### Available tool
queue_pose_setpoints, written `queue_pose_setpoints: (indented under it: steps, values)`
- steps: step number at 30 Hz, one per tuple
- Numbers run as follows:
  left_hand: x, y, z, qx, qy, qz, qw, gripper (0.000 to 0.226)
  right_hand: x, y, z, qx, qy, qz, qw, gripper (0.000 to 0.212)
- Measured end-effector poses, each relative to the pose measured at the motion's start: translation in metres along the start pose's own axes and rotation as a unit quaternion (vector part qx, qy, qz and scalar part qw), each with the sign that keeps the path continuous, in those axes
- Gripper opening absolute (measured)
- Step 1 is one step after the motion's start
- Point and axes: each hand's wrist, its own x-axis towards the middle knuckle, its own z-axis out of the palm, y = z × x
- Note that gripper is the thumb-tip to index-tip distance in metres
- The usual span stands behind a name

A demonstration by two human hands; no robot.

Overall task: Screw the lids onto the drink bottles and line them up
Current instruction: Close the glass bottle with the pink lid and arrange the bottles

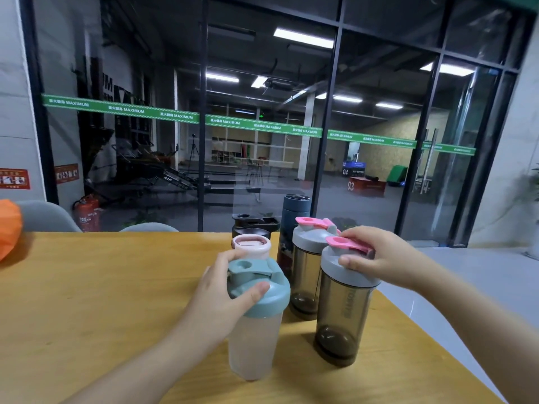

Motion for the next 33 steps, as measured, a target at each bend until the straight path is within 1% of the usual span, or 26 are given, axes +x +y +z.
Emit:
queue_pose_setpoints:
  steps: [3, 7, 11, 15, 18, 22, 24, 26, 27, 28, 29, 31, 33]
  values:
    - [-0.002, -0.002, 0.005, -0.017, 0.021, -0.016, 1.000, 0.054, -0.004, 0.003, 0.004, 0.039, 0.001, -0.015, 0.999, 0.039]
    - [-0.001, -0.003, 0.009, -0.029, 0.030, -0.019, 0.999, 0.048, -0.004, -0.005, 0.003, 0.071, -0.013, -0.030, 0.997, 0.032]
    - [-0.002, -0.003, 0.014, -0.033, 0.037, -0.019, 0.999, 0.047, -0.002, -0.005, 0.003, 0.070, -0.019, -0.048, 0.996, 0.035]
    - [-0.002, -0.004, 0.019, -0.039, 0.040, -0.020, 0.998, 0.052, -0.002, -0.002, 0.002, 0.060, -0.023, -0.055, 0.996, 0.033]
    - [-0.001, -0.004, 0.021, -0.038, 0.041, -0.021, 0.998, 0.056, 0.000, 0.000, 0.004, 0.046, -0.022, -0.064, 0.997, 0.036]
    - [-0.006, -0.001, 0.022, -0.062, 0.036, -0.013, 0.997, 0.047, 0.000, 0.001, 0.005, 0.021, -0.014, -0.073, 0.997, 0.043]
    - [-0.010, 0.005, 0.024, -0.096, 0.064, -0.010, 0.993, 0.052, -0.002, 0.000, 0.005, -0.002, -0.011, -0.067, 0.998, 0.050]
    - [-0.003, 0.002, 0.025, -0.160, 0.112, -0.041, 0.980, 0.059, -0.002, -0.001, 0.005, -0.025, -0.006, -0.063, 0.998, 0.059]
    - [0.003, -0.002, 0.024, -0.195, 0.122, -0.078, 0.970, 0.063, -0.003, -0.002, 0.005, -0.030, -0.004, -0.060, 0.998, 0.061]
    - [0.010, -0.008, 0.023, -0.228, 0.114, -0.124, 0.959, 0.070, -0.003, -0.003, 0.006, -0.029, -0.003, -0.056, 0.998, 0.060]
    - [0.017, -0.017, 0.020, -0.259, 0.092, -0.170, 0.946, 0.079, -0.003, -0.003, 0.007, -0.026, -0.001, -0.052, 0.998, 0.060]
    - [0.029, -0.031, 0.015, -0.316, 0.026, -0.243, 0.917, 0.095, -0.005, -0.004, 0.010, -0.018, 0.017, -0.052, 0.998, 0.060]
    - [0.036, -0.039, 0.011, -0.359, -0.039, -0.272, 0.892, 0.100, -0.005, -0.004, 0.013, -0.011, 0.036, -0.052, 0.998, 0.058]
